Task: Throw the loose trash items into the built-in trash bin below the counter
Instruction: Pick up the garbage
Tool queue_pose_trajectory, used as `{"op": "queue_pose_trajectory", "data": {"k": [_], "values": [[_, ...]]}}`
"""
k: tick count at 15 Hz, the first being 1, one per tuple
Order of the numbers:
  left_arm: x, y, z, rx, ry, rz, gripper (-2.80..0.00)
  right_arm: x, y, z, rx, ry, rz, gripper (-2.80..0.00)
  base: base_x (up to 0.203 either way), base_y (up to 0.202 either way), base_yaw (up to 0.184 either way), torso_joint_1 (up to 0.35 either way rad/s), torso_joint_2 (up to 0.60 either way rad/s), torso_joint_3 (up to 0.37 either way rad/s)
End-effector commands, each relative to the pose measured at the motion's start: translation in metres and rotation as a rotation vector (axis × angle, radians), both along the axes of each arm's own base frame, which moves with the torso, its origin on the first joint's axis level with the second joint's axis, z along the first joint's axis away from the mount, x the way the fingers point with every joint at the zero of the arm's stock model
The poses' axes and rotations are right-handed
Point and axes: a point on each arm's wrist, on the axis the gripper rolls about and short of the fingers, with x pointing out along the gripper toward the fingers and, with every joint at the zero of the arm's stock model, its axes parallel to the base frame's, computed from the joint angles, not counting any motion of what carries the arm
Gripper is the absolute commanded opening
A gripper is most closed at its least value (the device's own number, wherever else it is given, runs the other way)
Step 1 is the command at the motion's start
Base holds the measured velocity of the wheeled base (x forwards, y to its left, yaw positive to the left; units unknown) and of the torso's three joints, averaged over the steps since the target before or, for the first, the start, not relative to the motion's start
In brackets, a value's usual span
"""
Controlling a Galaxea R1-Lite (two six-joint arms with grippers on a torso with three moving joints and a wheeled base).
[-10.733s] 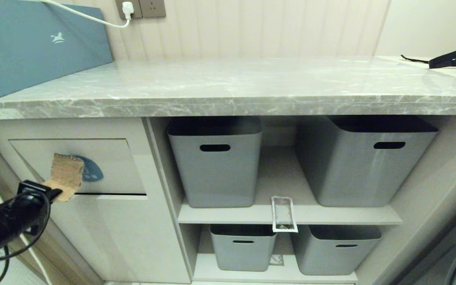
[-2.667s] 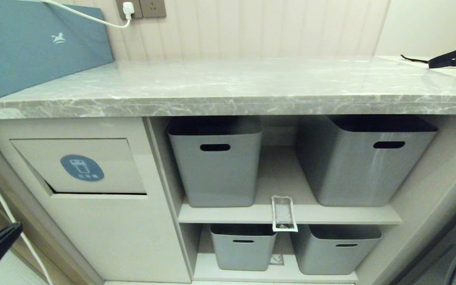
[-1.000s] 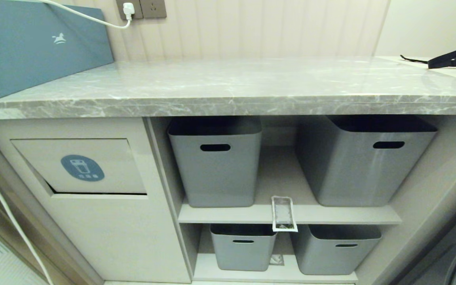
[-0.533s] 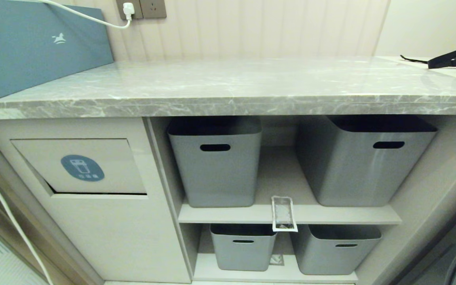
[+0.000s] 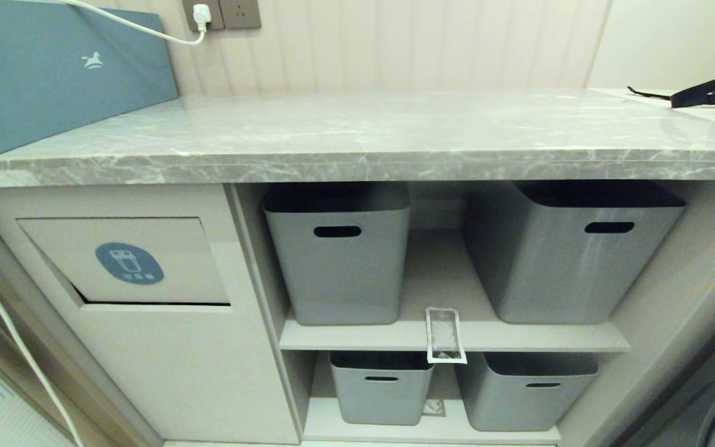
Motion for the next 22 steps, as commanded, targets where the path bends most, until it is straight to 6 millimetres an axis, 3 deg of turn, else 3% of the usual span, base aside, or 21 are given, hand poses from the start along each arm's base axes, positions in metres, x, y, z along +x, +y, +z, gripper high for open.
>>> {"op": "queue_pose_trajectory", "data": {"k": [1,7,12,17,19,22], "values": [[0.029,-0.007,0.009,0.071,0.116,-0.177,-2.8,0.0,0.0,0.0,-0.001,-0.002,0.001,-2.8,0.0,0.0,0.0,0.0,0.0,0.0],[0.068,-0.031,0.026,0.132,0.167,-0.454,-2.8,0.0,0.0,0.0,-0.001,-0.002,0.001,-2.8,0.0,0.0,0.0,0.0,0.0,0.0],[0.101,-0.05,0.034,0.134,0.241,-0.506,-2.8,0.0,0.0,0.0,-0.001,-0.001,0.001,-2.8,0.0,0.0,0.0,0.0,0.0,0.0],[0.141,-0.067,0.061,0.054,0.203,-0.418,-2.8,0.0,0.0,0.0,-0.001,-0.002,0.001,-2.8,0.0,0.0,0.0,0.0,0.0,0.0],[0.138,-0.066,0.058,0.056,0.21,-0.407,-2.8,0.0,0.0,0.0,-0.001,0.0,0.001,-2.8,0.0,0.0,0.0,0.0,0.0,0.0],[0.134,-0.063,0.04,0.082,0.283,-0.361,-2.8,0.0,0.0,0.0,-0.001,-0.002,0.001,-2.8,0.0,0.0,0.0,0.0,0.0,0.0]]}}
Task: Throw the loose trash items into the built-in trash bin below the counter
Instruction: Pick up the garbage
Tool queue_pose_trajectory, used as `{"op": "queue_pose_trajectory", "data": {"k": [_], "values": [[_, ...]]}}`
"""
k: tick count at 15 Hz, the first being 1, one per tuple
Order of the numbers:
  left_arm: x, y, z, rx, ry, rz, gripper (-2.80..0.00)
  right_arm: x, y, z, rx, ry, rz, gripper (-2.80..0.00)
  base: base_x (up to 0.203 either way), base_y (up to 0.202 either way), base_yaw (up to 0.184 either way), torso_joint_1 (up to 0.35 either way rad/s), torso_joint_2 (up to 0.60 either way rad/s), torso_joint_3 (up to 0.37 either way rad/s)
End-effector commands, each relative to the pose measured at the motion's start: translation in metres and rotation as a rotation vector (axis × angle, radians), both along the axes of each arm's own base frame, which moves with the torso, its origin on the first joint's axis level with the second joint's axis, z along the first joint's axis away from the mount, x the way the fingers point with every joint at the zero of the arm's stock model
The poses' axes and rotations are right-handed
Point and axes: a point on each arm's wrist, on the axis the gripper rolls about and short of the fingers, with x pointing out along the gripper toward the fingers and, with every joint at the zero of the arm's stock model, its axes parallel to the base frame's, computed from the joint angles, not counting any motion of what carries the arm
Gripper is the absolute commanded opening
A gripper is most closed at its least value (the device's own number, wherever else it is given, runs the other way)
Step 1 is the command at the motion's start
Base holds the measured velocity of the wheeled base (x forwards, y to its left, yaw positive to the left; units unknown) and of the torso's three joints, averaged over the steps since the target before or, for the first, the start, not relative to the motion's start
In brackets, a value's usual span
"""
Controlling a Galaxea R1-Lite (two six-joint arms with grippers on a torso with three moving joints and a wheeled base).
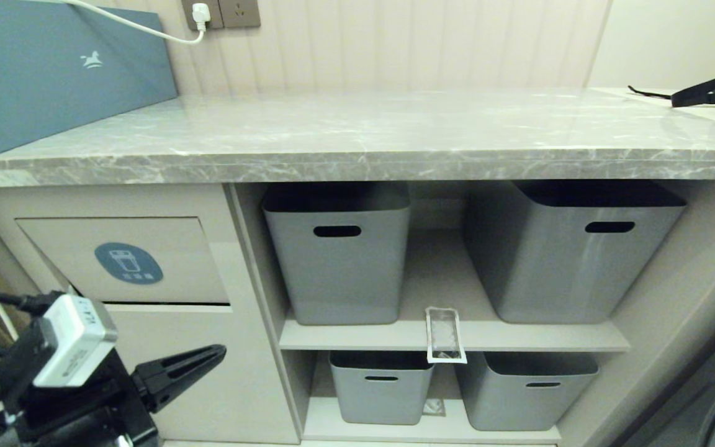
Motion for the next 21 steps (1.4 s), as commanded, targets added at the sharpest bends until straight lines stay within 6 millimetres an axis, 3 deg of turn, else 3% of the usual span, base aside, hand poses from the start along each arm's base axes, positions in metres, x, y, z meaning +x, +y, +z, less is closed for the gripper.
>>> {"op": "queue_pose_trajectory", "data": {"k": [1,5,8,14,17,21], "values": [[0.003,-0.003,-0.013,0.035,0.054,-0.003,-2.8,0.0,0.0,0.0,-0.001,-0.002,0.001,-2.8,0.0,0.0,0.0,0.0,0.0,0.0],[0.04,-0.028,-0.032,0.081,0.14,-0.032,-2.8,0.0,0.0,0.0,-0.001,-0.002,0.001,-2.8,0.0,0.0,0.0,0.0,0.0,0.0],[0.073,-0.049,-0.053,0.064,0.1,-0.044,-2.8,0.0,0.0,0.0,-0.001,-0.002,0.001,-2.8,0.0,0.0,0.0,0.0,0.0,0.0],[0.075,-0.104,-0.058,-0.028,0.054,-0.19,-2.8,0.0,0.0,0.0,-0.001,-0.002,0.001,-2.8,0.0,0.0,0.0,0.0,0.0,0.0],[0.077,-0.129,-0.08,0.014,0.101,-0.249,-2.8,0.0,0.0,0.0,-0.001,-0.002,0.001,-2.8,0.0,0.0,0.0,0.0,0.0,0.0],[0.107,-0.161,-0.091,0.058,0.008,-0.28,-2.8,0.0,0.0,0.0,-0.001,-0.001,0.001,-2.8,0.0,0.0,0.0,0.0,0.0,0.0]]}}
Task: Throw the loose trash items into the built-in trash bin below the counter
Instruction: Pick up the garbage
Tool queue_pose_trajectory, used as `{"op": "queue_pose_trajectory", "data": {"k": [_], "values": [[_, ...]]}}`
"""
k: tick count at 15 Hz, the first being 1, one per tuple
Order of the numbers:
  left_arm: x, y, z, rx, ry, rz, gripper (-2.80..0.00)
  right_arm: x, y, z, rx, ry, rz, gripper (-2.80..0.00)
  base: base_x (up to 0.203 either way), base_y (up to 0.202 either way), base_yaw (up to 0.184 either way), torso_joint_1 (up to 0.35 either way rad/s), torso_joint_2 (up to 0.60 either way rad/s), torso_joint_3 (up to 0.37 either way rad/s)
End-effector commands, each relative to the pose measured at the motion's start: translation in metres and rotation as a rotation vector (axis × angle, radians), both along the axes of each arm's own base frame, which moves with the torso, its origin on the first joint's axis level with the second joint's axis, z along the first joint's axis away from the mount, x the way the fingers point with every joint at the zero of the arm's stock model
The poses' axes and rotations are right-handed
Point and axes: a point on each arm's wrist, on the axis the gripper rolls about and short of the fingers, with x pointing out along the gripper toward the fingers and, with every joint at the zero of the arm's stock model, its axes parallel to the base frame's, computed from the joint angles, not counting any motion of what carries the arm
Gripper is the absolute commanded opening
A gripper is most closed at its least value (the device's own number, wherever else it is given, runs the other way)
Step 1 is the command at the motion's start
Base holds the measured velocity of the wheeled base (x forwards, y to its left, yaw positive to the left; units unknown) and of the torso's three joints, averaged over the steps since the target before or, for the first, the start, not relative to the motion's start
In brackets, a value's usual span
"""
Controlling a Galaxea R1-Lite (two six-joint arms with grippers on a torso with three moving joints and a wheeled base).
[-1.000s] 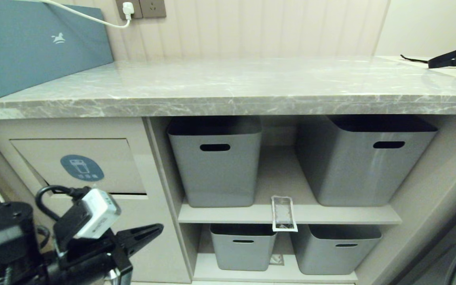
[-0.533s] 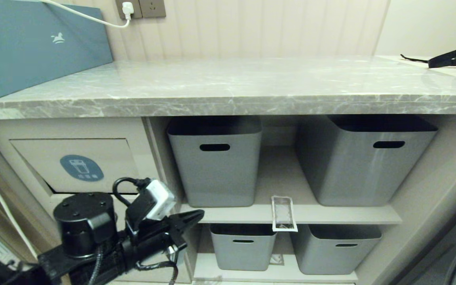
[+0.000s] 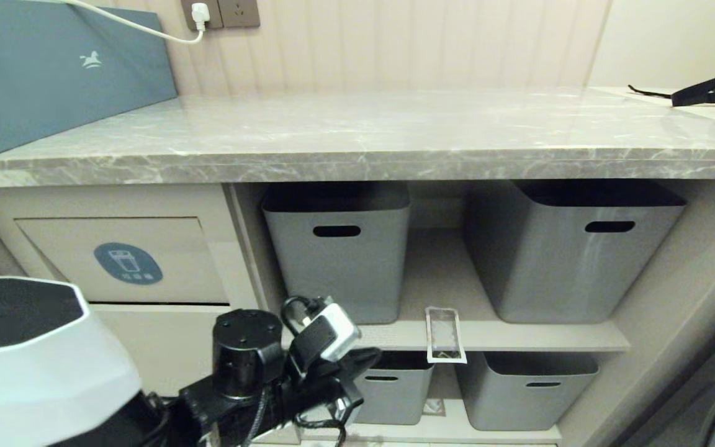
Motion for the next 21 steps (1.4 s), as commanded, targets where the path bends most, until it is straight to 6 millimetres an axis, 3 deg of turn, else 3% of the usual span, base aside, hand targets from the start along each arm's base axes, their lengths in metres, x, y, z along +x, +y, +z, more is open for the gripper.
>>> {"op": "queue_pose_trajectory", "data": {"k": [1,5,10,17,18,21], "values": [[0.023,-0.022,-0.014,0.016,-0.036,-0.013,-2.8,0.0,0.0,0.0,-0.001,-0.002,0.001,-2.8,0.0,0.0,0.0,0.0,0.0,0.0],[0.052,-0.043,-0.033,0.141,-0.134,-0.043,-2.8,0.0,0.0,0.0,-0.001,-0.002,0.001,-2.8,0.0,0.0,0.0,0.0,0.0,0.0],[0.07,-0.06,-0.048,0.312,-0.336,-0.108,-2.8,0.0,0.0,0.0,-0.001,-0.002,0.001,-2.8,0.0,0.0,0.0,0.0,0.0,0.0],[0.057,-0.084,-0.063,0.444,-0.499,-0.245,-2.8,0.0,0.0,0.0,-0.001,-0.002,0.001,-2.8,0.0,0.0,0.0,0.0,0.0,0.0],[0.056,-0.084,-0.064,0.446,-0.496,-0.248,0.0,0.0,0.0,0.0,-0.001,-0.002,0.001,-2.8,0.0,0.0,0.0,0.0,0.0,0.0],[0.057,-0.083,-0.067,0.456,-0.491,-0.241,0.0,0.0,0.0,0.0,-0.001,-0.002,0.001,-2.8,0.0,0.0,0.0,0.0,0.0,0.0]]}}
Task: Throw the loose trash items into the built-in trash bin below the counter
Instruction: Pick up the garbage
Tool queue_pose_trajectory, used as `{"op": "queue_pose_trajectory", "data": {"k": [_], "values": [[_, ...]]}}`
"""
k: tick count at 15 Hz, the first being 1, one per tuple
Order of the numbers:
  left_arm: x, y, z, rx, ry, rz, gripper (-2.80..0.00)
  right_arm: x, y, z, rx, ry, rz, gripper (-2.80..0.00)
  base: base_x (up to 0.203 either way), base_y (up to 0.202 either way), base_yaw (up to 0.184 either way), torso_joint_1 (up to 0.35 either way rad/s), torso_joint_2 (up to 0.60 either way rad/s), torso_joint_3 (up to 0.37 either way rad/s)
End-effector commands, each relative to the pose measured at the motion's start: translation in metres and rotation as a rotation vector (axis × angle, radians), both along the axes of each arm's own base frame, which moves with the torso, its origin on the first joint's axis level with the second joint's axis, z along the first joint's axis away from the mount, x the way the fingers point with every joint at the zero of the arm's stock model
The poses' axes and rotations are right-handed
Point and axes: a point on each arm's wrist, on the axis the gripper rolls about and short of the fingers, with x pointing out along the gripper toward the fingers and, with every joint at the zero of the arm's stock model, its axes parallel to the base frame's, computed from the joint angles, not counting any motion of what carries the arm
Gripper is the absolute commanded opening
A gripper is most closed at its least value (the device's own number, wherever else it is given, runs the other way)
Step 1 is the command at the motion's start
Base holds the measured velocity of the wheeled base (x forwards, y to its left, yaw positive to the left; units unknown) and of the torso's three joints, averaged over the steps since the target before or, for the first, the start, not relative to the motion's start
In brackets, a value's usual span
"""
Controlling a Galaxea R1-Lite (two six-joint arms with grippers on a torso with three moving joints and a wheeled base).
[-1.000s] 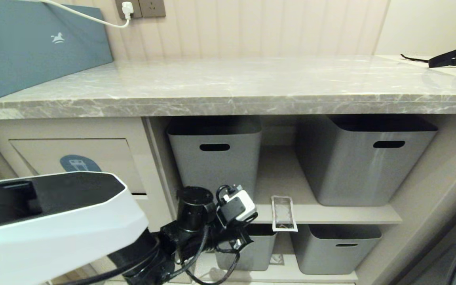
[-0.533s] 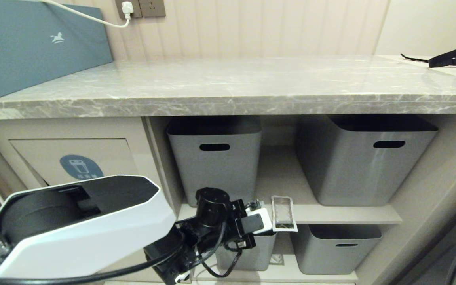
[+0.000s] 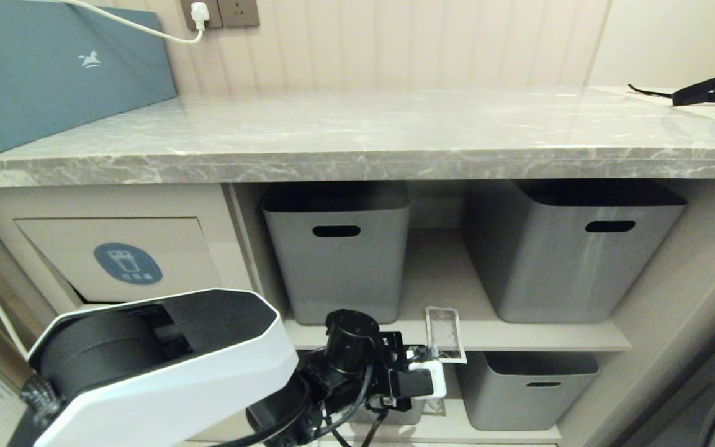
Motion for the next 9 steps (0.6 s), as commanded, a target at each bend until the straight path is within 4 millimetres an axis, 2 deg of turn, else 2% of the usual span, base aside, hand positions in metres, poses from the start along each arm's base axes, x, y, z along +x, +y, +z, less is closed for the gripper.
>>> {"op": "queue_pose_trajectory", "data": {"k": [1,9], "values": [[0.0017,0.0009,-0.0034,0.006,-0.003,0.005,0.0,0.0,0.0,0.0,0.0,0.0,0.001,-2.8,0.0,0.0,0.0,0.0,0.0,0.0],[0.0001,0.0061,-0.0123,0.079,-0.054,-0.022,0.0,-0.0001,0.0,0.0,0.0,-0.002,0.001,-2.8,0.0,0.0,0.0,0.0,0.0,0.0]]}}
